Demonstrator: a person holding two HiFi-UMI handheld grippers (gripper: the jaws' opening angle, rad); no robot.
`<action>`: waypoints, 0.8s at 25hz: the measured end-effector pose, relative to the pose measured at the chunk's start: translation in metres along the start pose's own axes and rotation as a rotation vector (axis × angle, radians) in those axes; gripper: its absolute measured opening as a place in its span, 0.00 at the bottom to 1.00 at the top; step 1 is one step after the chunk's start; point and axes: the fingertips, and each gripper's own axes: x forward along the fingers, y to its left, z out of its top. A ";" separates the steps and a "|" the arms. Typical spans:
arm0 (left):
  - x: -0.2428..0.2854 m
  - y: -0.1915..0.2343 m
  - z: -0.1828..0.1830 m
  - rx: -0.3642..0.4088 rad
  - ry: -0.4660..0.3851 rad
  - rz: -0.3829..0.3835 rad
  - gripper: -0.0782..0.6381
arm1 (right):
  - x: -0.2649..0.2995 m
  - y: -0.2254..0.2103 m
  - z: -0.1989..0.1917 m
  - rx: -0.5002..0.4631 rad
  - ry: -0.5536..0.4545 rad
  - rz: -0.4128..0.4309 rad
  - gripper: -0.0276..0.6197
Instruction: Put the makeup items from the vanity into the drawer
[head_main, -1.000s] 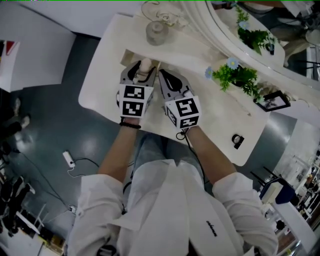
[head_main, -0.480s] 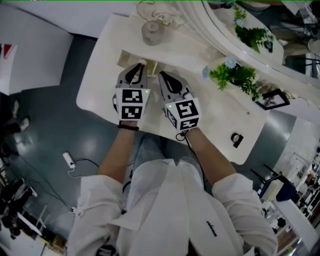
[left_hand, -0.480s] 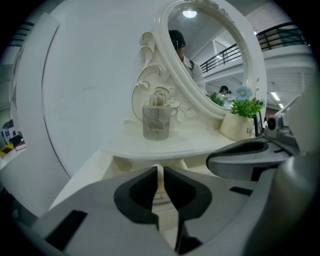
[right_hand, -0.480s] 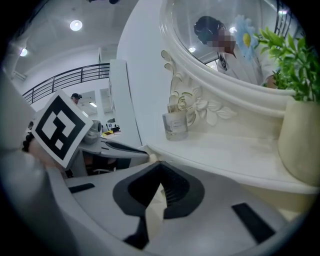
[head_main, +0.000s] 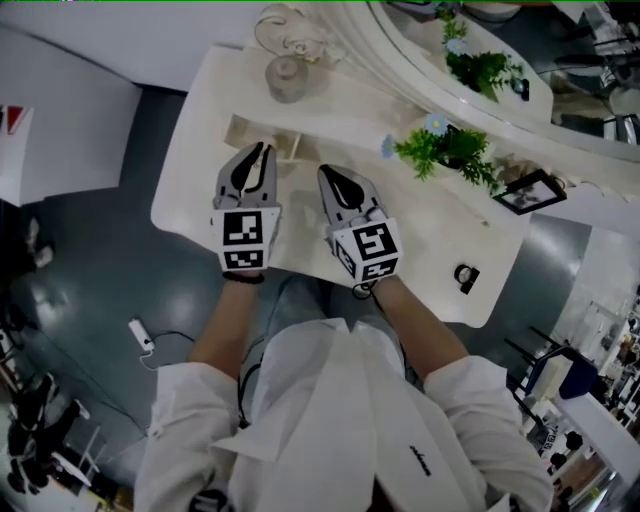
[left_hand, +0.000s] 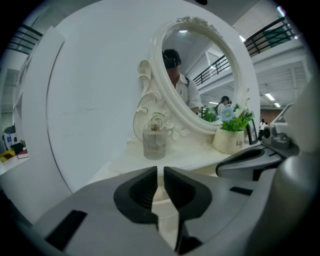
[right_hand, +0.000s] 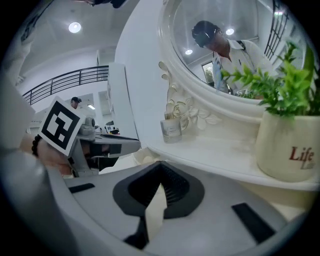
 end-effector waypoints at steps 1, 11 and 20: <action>-0.009 -0.003 0.006 0.008 -0.026 -0.005 0.19 | -0.009 0.000 0.002 0.002 -0.006 -0.002 0.07; -0.090 -0.086 0.065 -0.023 -0.239 -0.204 0.17 | -0.127 -0.021 0.041 0.016 -0.123 -0.097 0.07; -0.122 -0.129 0.123 0.028 -0.350 -0.295 0.16 | -0.236 -0.052 0.066 0.007 -0.223 -0.251 0.07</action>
